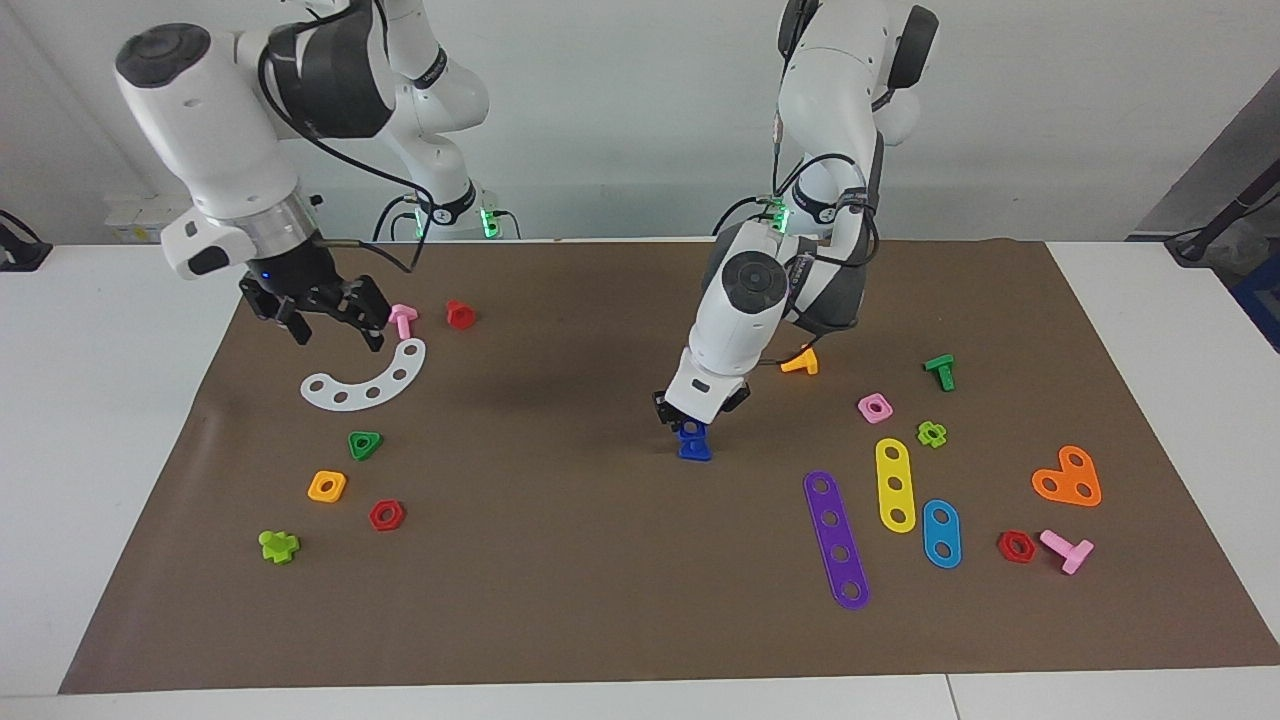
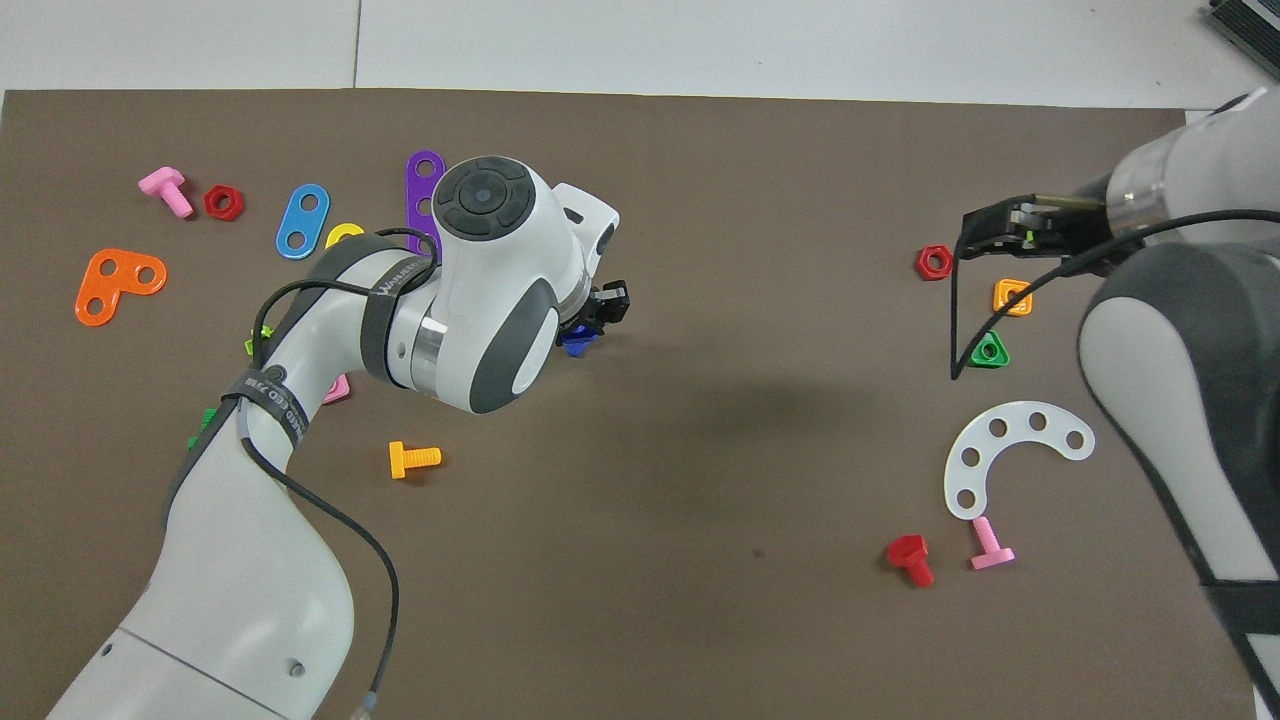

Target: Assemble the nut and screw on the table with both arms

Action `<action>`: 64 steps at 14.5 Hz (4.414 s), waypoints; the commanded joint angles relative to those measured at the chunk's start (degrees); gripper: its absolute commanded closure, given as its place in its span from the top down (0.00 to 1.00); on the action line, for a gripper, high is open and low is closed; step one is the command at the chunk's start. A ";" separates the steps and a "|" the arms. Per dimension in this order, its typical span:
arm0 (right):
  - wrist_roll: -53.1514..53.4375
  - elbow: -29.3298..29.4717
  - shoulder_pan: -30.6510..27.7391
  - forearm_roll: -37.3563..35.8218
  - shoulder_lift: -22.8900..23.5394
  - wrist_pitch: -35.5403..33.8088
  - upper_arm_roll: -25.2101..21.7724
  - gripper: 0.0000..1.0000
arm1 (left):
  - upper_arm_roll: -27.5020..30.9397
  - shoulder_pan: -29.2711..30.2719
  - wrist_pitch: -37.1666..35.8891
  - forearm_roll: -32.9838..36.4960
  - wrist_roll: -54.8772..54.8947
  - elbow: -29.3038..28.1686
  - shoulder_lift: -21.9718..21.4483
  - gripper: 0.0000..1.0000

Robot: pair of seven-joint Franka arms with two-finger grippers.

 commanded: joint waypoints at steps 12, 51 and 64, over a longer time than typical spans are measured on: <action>-6.80 -1.37 -2.45 -4.23 -6.46 -9.99 1.59 1.00 | 1.42 -0.56 4.92 1.78 -0.79 -3.24 0.48 0.00; -7.16 -0.84 -1.92 -5.38 -6.64 -10.43 1.94 1.00 | 1.77 17.52 -25.19 3.10 17.71 10.02 -7.25 1.00; -7.16 -0.75 -1.92 -5.29 -6.64 -10.43 1.94 1.00 | 1.42 27.65 -26.37 11.54 35.95 -6.86 -28.62 1.00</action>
